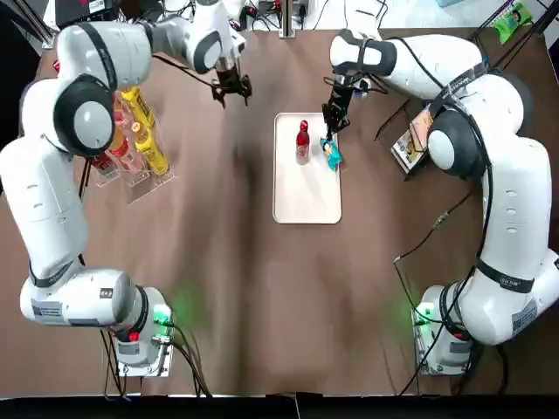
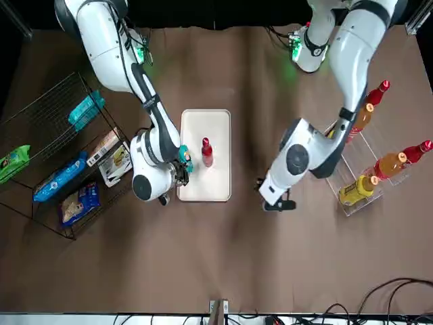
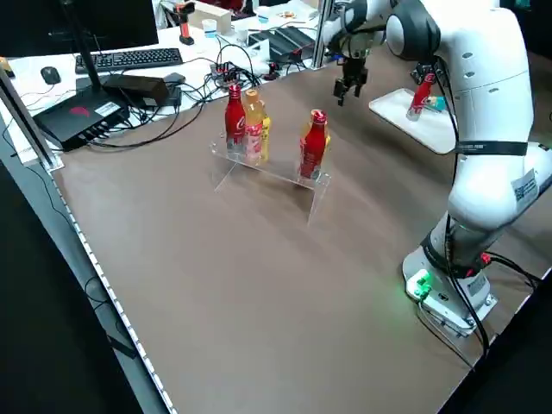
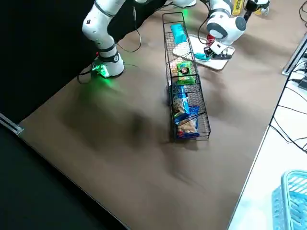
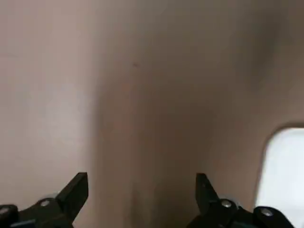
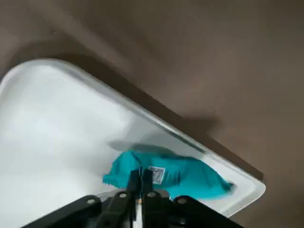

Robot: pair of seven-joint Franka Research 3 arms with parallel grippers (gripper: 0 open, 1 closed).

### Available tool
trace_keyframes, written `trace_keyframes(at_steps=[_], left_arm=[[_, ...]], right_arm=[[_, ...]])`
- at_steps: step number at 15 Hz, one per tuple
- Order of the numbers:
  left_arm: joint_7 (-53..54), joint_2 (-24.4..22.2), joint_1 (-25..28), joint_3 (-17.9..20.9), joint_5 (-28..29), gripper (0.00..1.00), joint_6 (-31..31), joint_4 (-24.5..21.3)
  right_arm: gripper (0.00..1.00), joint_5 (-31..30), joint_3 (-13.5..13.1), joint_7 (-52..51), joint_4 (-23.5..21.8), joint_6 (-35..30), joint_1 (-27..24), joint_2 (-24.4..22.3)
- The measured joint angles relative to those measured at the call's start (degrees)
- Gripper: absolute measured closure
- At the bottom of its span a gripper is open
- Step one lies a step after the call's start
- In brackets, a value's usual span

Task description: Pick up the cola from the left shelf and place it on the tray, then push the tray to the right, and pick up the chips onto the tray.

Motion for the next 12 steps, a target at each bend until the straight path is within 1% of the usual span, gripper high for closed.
trace_keyframes(at_steps=[1,2,3,4,5,7,9,12], left_arm=[[0.6,-0.8,0.9,0.0,0.8,0.0,-1.3,0.0],[1.2,-1.9,1.7,-0.1,1.2,0.0,-2.8,0.1],[2.1,-3.2,2.4,-0.1,1.3,0.0,-4.7,0.2],[3.3,-4.8,3.1,-0.1,1.3,0.0,-6.9,0.3],[4.6,-6.7,3.6,-0.1,1.3,0.0,-9.2,0.4],[6.6,-10.7,5.0,-0.1,1.3,0.0,-13.4,0.5],[8.8,-14.7,6.3,-0.1,1.3,0.0,-16.6,0.6],[13.3,-20.1,9.1,-0.3,1.3,0.0,-22.4,0.7]], right_arm=[[0.87,0.0,0.0,-0.2,0.0,0.0,0.0,0.1],[0.84,0.0,0.0,-0.7,0.0,0.0,0.0,0.1],[0.83,0.0,0.0,-1.6,0.0,0.0,0.0,0.1],[0.77,0.0,0.0,-2.3,0.0,0.0,0.0,0.1],[0.76,0.0,0.0,-2.7,0.0,0.0,0.0,0.1],[0.76,0.0,-0.1,-2.9,0.3,-0.2,0.0,0.1],[0.76,0.0,-0.2,-3.0,1.1,-2.2,-0.4,-0.1],[0.76,0.0,-0.5,-3.1,4.3,-5.0,-0.9,-1.0]])
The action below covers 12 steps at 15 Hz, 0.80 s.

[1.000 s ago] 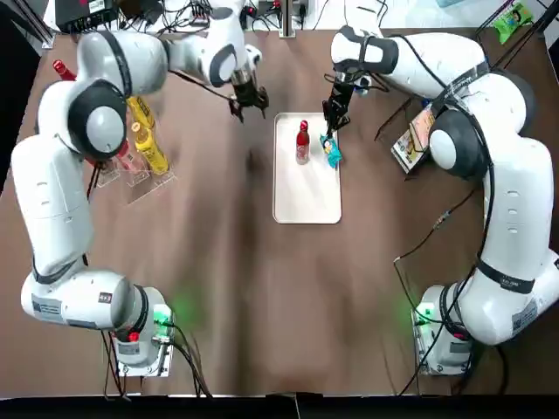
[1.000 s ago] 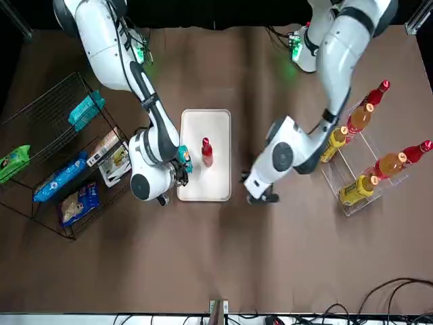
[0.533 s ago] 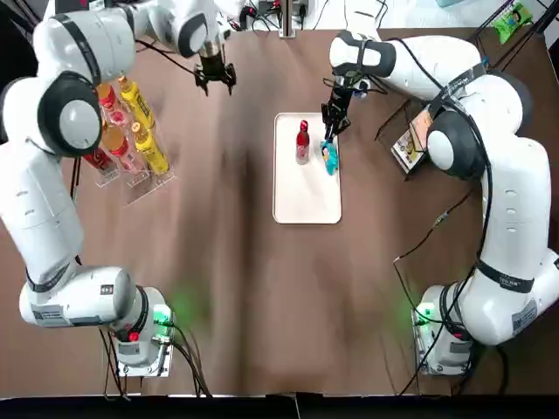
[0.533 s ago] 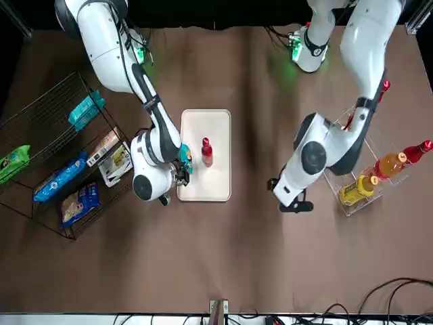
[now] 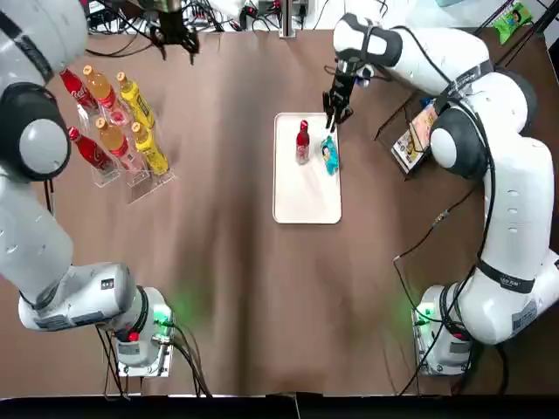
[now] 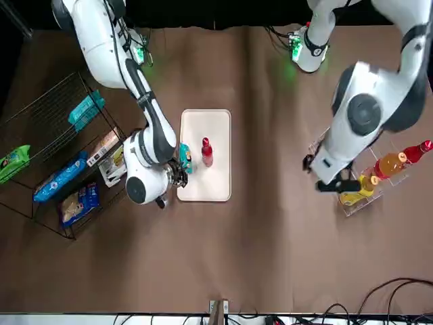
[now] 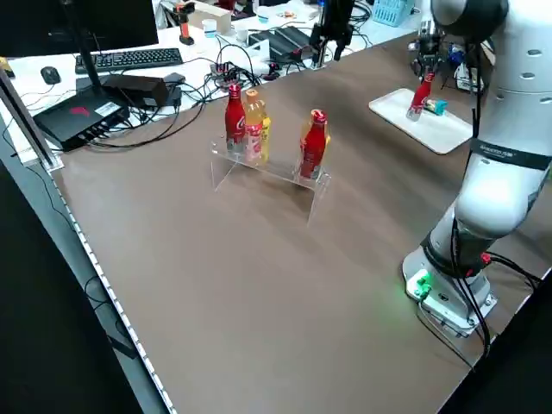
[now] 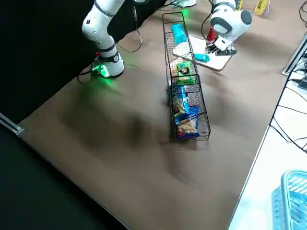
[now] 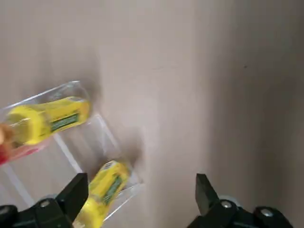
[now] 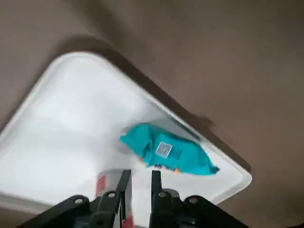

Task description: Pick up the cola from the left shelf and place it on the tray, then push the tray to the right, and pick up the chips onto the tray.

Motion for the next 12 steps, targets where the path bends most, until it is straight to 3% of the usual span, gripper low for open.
trace_keyframes(at_steps=[5,8,10,12], left_arm=[[5.5,-7.3,3.8,-0.2,-0.1,0.0,-9.8,2.9],[6.8,-9.0,5.7,0.1,-4.6,0.0,-12.3,4.2],[8.9,-10.1,4.8,2.8,-7.5,0.0,-13.5,5.1],[11.2,-12.0,1.2,9.8,-11.2,0.0,-14.1,5.6]], right_arm=[[0.76,0.0,-0.6,-1.7,7.7,-5.9,-3.6,-1.7],[0.76,0.0,-0.7,-7.9,9.7,-9.6,-6.9,-3.9],[0.76,-1.1,-0.8,-12.1,10.2,-10.5,-8.8,-7.0],[0.76,-5.5,-0.8,-15.5,10.7,-11.2,-10.0,-11.0]])
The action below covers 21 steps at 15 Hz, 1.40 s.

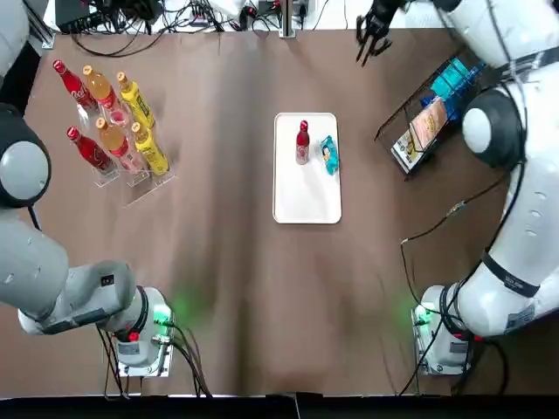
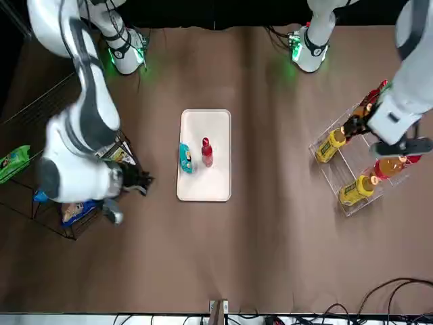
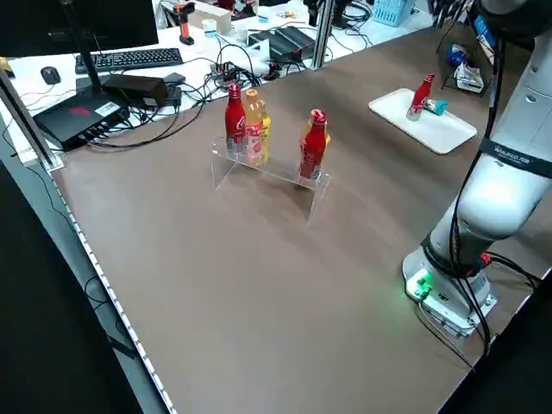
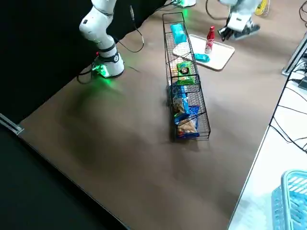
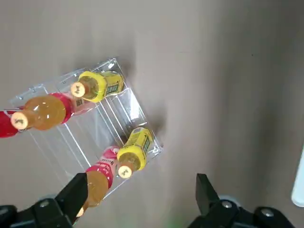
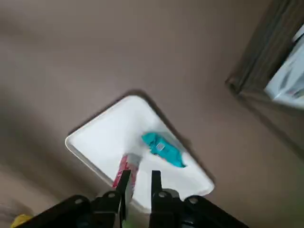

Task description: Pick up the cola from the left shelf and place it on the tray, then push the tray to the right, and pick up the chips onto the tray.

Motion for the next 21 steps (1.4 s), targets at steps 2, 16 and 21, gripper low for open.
trace_keyframes(at_steps=[2,16,21], left_arm=[[2.6,-2.3,-3.8,7.1,-3.6,0.0,-0.4,0.1],[10.3,-7.1,-9.9,13.2,-1.9,0.0,-0.9,-3.5],[10.2,-4.7,-12.0,13.4,-1.8,0.0,0.0,-1.3]], right_arm=[[0.76,-5.3,0.1,-2.3,0.0,-0.7,-0.1,-4.1],[0.77,-18.5,-0.2,-39.5,-2.4,-12.0,-6.6,-18.4],[0.81,-19.7,-0.2,-41.2,-15.2,-4.6,-7.2,-27.1]])
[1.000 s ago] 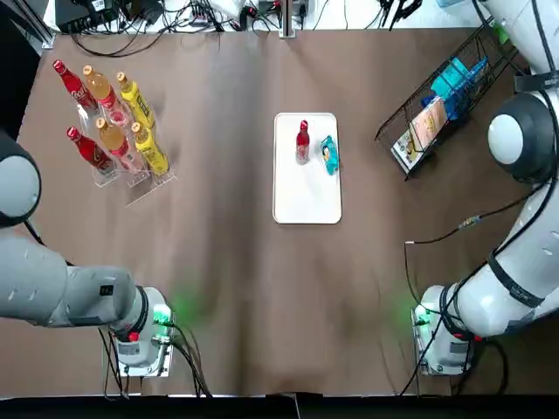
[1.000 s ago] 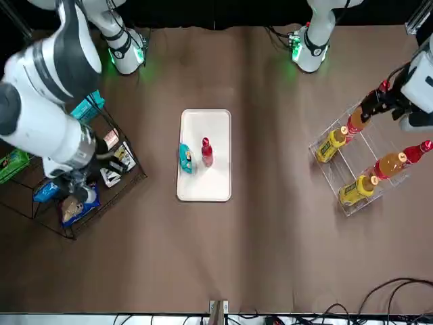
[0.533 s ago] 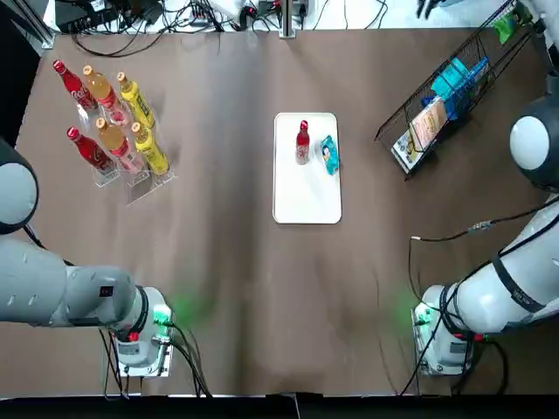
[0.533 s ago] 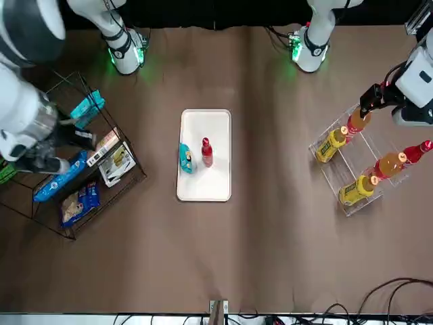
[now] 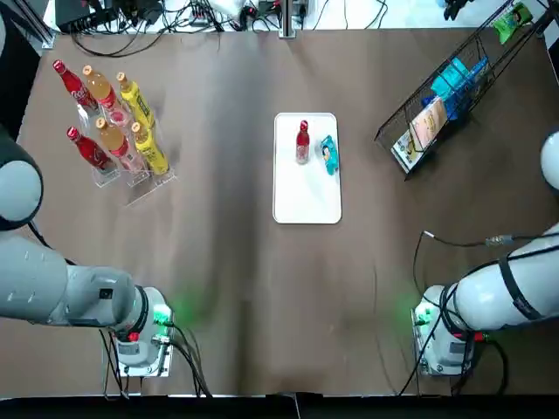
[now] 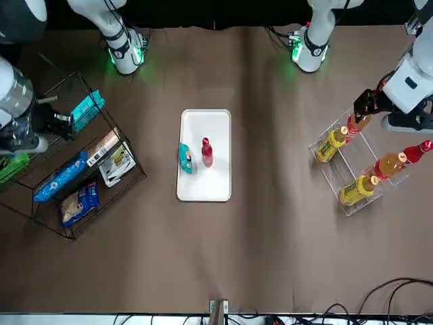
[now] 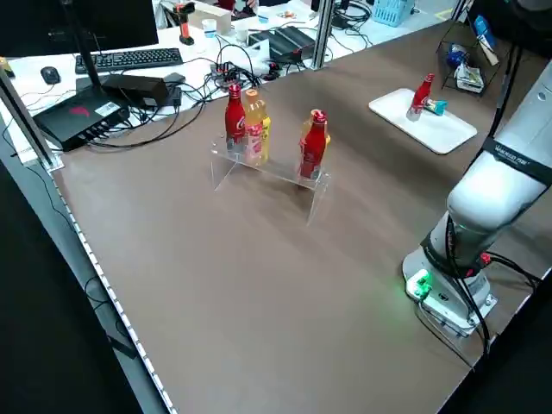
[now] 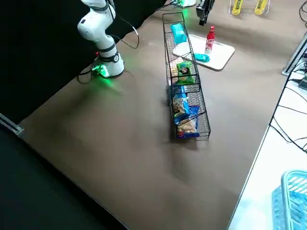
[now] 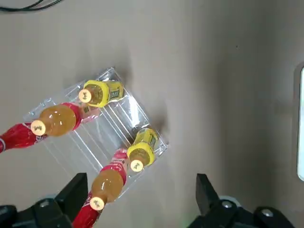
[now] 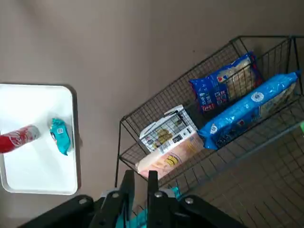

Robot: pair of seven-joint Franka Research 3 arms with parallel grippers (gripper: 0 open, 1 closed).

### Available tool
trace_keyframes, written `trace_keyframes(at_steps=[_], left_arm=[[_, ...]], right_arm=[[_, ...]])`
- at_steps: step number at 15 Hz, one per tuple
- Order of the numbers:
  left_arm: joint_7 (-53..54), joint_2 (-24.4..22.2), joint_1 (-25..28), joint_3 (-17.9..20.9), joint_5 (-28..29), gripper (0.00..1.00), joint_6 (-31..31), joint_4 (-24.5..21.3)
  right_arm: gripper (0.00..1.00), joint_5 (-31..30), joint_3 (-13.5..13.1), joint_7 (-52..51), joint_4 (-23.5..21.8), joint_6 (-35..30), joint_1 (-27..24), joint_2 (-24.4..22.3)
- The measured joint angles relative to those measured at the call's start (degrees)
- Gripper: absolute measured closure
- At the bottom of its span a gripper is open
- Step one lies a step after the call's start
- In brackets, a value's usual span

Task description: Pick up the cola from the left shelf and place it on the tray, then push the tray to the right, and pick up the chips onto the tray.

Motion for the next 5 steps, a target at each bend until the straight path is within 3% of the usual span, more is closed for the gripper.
trace_keyframes(at_steps=[3,5], left_arm=[[0.0,0.9,-0.2,0.1,0.0,0.0,0.1,0.9],[0.0,1.0,-0.2,0.1,0.0,0.0,0.1,1.1]], right_arm=[[0.79,-0.1,0.0,-5.0,-3.0,0.2,-0.4,-2.7],[0.67,-0.1,0.0,-6.1,-3.3,0.2,-0.6,-3.1]])
